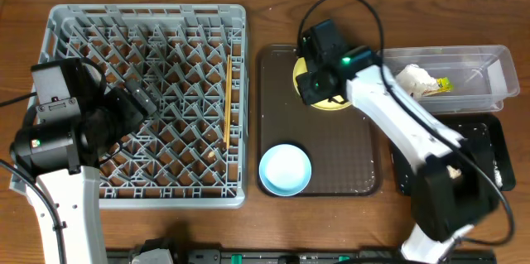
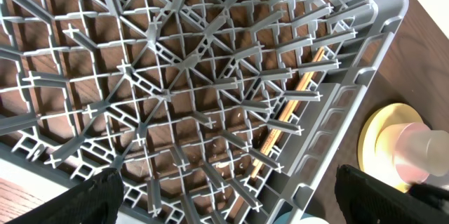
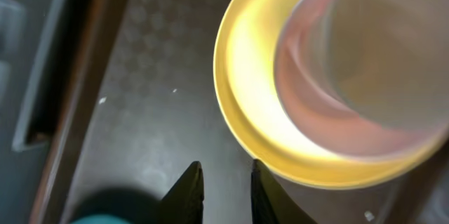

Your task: Sort waste into correct bins and load items into the dishwasher rack

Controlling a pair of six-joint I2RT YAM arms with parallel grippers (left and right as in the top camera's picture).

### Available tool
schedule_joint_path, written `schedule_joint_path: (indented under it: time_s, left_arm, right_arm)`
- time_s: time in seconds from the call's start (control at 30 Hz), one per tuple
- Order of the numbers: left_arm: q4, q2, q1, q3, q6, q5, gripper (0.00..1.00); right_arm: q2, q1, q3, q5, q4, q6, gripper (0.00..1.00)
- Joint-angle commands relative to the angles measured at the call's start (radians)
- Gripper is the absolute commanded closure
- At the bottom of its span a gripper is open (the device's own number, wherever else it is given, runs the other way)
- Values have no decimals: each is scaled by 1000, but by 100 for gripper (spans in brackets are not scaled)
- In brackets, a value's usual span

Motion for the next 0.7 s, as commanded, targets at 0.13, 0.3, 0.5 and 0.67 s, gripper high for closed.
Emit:
schedule_joint_path:
  time_s: [0.13,0.3,0.5,0.67]
  left_arm:
    - [-2,1,5,13,6,-6,3]
    - [-2,1,5,13,6,-6,3]
    - [-2,1,5,13,6,-6,3]
    - [-2,1,5,13,6,-6,3]
  right_arm:
    - [131,9,2,-42,41,-11,74]
    - [216,9,2,-42,67,-23,73]
    - [269,9,2,-45,72,-25,74]
    - [260,26,2,-154,15,-24,74]
